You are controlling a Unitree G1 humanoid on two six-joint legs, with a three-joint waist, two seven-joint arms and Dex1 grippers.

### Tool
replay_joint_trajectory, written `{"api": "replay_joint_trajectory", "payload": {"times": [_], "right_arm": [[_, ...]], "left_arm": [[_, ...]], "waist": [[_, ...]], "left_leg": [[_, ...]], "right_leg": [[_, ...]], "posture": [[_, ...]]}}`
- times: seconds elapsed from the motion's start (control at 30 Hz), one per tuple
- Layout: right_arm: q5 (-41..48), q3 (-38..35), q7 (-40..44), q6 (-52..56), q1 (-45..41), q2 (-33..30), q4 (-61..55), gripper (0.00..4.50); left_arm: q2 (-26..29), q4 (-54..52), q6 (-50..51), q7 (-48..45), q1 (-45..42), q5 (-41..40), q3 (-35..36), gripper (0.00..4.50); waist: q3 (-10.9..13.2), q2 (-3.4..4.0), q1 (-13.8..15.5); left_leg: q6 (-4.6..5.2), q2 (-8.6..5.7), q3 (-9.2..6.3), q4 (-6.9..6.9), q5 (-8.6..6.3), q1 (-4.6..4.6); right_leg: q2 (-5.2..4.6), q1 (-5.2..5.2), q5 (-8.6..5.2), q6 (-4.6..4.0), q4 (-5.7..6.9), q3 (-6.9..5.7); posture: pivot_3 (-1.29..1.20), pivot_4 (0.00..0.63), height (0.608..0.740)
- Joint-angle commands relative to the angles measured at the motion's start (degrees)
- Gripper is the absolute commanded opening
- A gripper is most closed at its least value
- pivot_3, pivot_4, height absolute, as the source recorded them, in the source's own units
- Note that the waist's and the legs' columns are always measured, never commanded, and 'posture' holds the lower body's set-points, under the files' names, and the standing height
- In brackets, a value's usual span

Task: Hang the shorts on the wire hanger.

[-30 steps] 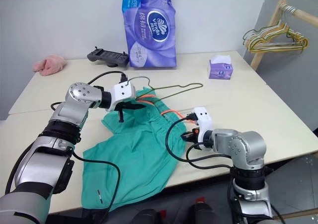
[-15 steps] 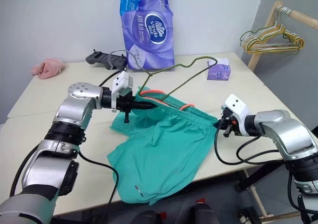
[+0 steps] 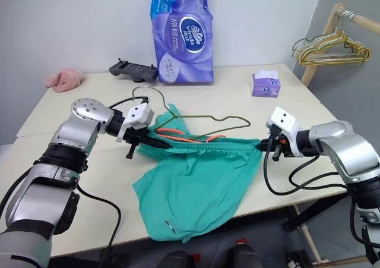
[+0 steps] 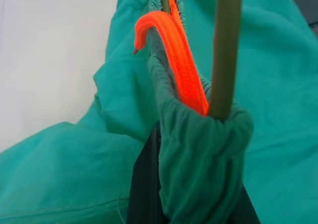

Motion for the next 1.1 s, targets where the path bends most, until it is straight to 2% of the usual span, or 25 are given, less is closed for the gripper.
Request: {"api": "replay_joint_trajectory", "payload": {"times": [0.03,0.17,0.23,0.43,0.63,1.1], "right_arm": [[-2.3,-1.6,0.7,0.8,-1.0,-3.2,1.7,0.02],[-2.1,-1.7,0.4,1.8,-0.8,-2.3,1.6,0.02],[-2.1,-1.7,0.0,2.3,-0.8,-1.6,2.1,0.02],[-2.6,-1.0,0.8,1.9,-2.3,-1.8,4.1,0.02],[-2.7,-1.0,2.4,1.7,-3.6,-3.0,5.1,0.02],[2.2,-1.9,6.2,6.6,1.1,-6.2,-9.0,0.02]], "left_arm": [[2.6,5.9,-6.9,0.0,-2.2,4.0,0.2,0.0],[-1.6,8.1,-6.8,1.2,-5.1,-0.8,4.5,0.0],[-2.0,7.4,-6.0,0.2,-5.2,-2.0,4.1,0.0],[0.4,8.1,-10.0,-0.5,-4.7,1.3,-1.1,0.0],[1.1,12.7,-14.4,0.2,-6.7,5.7,-2.5,0.0],[-1.1,18.2,-17.0,4.5,-9.1,8.8,-1.3,0.0]], "waist": [[0.0,0.01,-0.1],[0.0,0.0,0.1],[0.0,0.0,0.1],[0.0,0.02,-0.3],[0.0,0.02,-0.1],[0.0,0.02,-0.2]], "left_leg": [[0.0,0.0,0.01,0.0,0.0,0.0],[0.0,0.0,-0.04,0.02,0.0,-0.05],[0.0,-0.01,-0.02,0.04,0.0,-0.07],[0.0,0.0,-0.02,0.03,0.0,-0.06],[0.01,0.0,-0.04,0.03,0.0,-0.06],[0.02,0.01,-0.03,0.03,-0.01,-0.07]], "right_leg": [[0.0,0.0,0.0,0.0,0.0,0.01],[-0.01,-0.01,0.01,0.01,0.0,-0.04],[-0.03,-0.01,0.02,0.03,-0.01,-0.03],[0.0,-0.02,0.02,0.03,0.0,-0.01],[-0.01,-0.02,0.02,0.03,-0.01,-0.03],[-0.03,-0.03,0.01,0.04,-0.02,-0.02]], "posture": [[0.02,0.041,0.74],[0.02,0.036,0.74],[0.02,0.036,0.74],[0.02,0.043,0.74],[0.02,0.05,0.74],[0.01,0.058,0.74]]}}
